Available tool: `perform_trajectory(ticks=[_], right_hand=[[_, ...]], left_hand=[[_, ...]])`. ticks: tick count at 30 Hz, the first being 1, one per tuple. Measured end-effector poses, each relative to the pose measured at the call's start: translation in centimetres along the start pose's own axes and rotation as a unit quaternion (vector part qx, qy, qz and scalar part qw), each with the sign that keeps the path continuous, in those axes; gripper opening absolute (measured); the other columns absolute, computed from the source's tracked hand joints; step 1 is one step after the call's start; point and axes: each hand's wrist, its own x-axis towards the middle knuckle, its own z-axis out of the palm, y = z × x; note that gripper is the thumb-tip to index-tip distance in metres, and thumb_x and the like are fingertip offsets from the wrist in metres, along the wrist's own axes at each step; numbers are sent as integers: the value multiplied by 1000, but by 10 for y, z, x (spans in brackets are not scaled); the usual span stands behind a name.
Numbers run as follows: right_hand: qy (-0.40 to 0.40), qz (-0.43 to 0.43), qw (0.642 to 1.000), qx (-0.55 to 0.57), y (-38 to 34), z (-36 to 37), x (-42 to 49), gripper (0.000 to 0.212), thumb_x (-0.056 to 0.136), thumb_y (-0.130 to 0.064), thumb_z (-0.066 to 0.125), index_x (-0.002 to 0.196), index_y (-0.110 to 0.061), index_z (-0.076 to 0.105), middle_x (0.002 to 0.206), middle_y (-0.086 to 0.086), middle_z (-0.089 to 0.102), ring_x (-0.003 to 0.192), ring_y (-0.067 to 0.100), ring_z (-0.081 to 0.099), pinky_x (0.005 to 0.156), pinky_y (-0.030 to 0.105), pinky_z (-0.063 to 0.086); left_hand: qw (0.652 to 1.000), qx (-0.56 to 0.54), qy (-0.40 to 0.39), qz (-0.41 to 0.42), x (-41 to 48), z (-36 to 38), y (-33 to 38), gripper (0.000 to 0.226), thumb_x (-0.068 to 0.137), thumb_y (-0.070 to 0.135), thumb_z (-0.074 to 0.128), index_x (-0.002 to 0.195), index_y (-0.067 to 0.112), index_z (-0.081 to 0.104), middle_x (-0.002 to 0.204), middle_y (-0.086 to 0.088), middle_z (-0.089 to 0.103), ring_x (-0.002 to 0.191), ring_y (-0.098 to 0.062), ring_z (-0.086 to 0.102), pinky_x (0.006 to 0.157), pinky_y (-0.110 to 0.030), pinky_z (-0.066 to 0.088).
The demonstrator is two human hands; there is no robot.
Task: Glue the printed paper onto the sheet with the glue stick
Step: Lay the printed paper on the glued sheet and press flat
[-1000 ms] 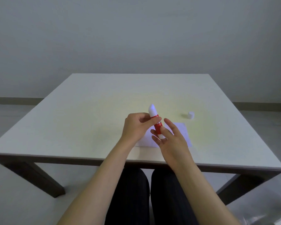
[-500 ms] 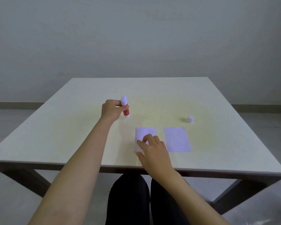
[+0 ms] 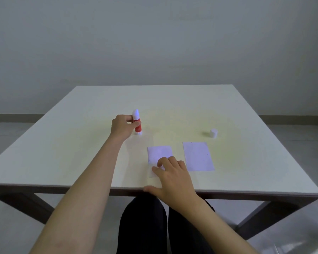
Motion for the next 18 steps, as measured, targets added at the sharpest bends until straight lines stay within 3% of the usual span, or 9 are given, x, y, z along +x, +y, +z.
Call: perform_trajectory(ticks=[2,4,6,9,11,14,16,18], right_hand=[[-1,-16,1000,-3,0,-4,-6,56,74,-60,57,104,-14,66,109,1,55,100,25,49,84,33,35],[37,-24,999,-8,-2,-8,-12,35,65,-48,71,82,-18,71,90,-3,62,82,22,58,71,29,45],[76,-46,996,-16,-4,-9,-18,15,59,-32,77,61,-21,66,69,-7,60,62,18,57,56,23,45],[127,-26,990,55,2,-9,-23,14,70,-12,72,59,-14,64,62,-1,59,54,22,54,48,26,42],[158,57,969,179,10,-18,-19,10,80,-7,65,70,-9,66,68,-1,60,58,22,55,54,32,45],[258,176,880,358,29,-38,-10,13,81,-4,65,71,-12,66,67,-5,61,61,14,62,59,20,46],[274,239,787,497,41,-49,-5,10,84,-6,65,75,-10,65,70,4,68,63,16,71,60,18,52],[258,263,687,627,51,-54,-6,6,86,-5,64,80,-4,65,70,9,71,64,22,73,60,22,57]], left_hand=[[1000,3,-5,-6,0,0,-2,8,81,26,68,87,23,71,87,12,66,87,-19,59,60,-18,38],[999,36,-10,-15,0,1,-4,53,79,33,71,127,18,56,119,1,61,115,-24,55,82,-27,44],[993,85,73,-22,-7,3,-8,77,80,41,68,145,18,33,143,-7,42,132,-27,39,102,-41,34],[969,35,242,26,-34,5,-10,58,86,34,59,138,15,41,137,-9,46,125,-26,43,98,-42,33],[959,-40,269,79,-52,8,-8,36,89,26,56,123,15,53,115,-2,58,100,-13,55,85,-32,41],[969,-139,189,76,-76,13,3,15,91,21,50,90,19,65,73,12,65,61,4,60,61,-15,40],[977,-173,117,53,-89,21,10,24,92,24,49,77,19,66,62,8,67,54,1,62,54,-10,41],[975,-219,33,13,-101,29,18,23,90,31,56,75,19,68,65,4,71,60,-7,69,55,-14,47]])
